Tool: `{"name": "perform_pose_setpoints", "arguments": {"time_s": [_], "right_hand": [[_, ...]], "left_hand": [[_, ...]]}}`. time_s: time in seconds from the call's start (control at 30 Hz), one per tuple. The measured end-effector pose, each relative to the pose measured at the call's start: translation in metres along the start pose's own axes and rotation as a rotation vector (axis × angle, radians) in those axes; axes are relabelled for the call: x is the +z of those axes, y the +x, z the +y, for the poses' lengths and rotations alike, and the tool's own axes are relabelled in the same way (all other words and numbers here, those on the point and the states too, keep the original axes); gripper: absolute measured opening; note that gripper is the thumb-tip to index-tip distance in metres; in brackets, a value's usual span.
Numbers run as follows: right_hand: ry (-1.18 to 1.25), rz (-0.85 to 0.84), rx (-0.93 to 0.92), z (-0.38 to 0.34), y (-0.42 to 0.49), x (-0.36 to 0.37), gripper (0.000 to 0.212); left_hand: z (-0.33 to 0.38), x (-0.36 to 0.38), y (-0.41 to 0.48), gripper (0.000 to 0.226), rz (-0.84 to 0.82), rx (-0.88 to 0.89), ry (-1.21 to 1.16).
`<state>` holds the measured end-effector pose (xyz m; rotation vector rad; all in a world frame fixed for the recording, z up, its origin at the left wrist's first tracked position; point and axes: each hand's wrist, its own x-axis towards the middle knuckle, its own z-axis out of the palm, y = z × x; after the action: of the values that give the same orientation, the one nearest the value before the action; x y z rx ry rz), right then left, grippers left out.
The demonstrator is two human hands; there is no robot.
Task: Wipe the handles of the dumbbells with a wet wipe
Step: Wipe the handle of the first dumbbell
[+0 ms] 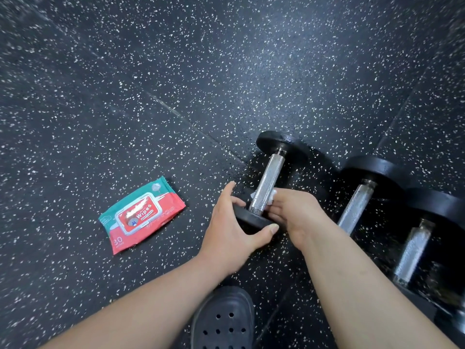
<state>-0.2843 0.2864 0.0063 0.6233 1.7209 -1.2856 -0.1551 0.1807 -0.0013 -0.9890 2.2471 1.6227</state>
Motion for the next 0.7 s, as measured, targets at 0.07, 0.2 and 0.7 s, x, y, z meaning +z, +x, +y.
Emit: {"name": "perform_pose_setpoints", "arguments": {"time_s": [0.07,0.2,0.7], "right_hand": [[-0.018,0.036,-0.016,-0.001,-0.001,0.001,0.024],[0.044,-0.061,0.059,-0.004,0.001,0.008,0.026],[-0.504,0.378,-0.541,0.007,-0.039,0.0,0.005]], "left_hand": [[-0.001,0.0,0.0,0.126,-0.001,0.002,-0.006],[-0.001,-0.001,0.001,0.127,0.001,0.003,-0.019],[-0.003,0.006,-0.002,0.13,0.037,0.005,-0.074]]}}
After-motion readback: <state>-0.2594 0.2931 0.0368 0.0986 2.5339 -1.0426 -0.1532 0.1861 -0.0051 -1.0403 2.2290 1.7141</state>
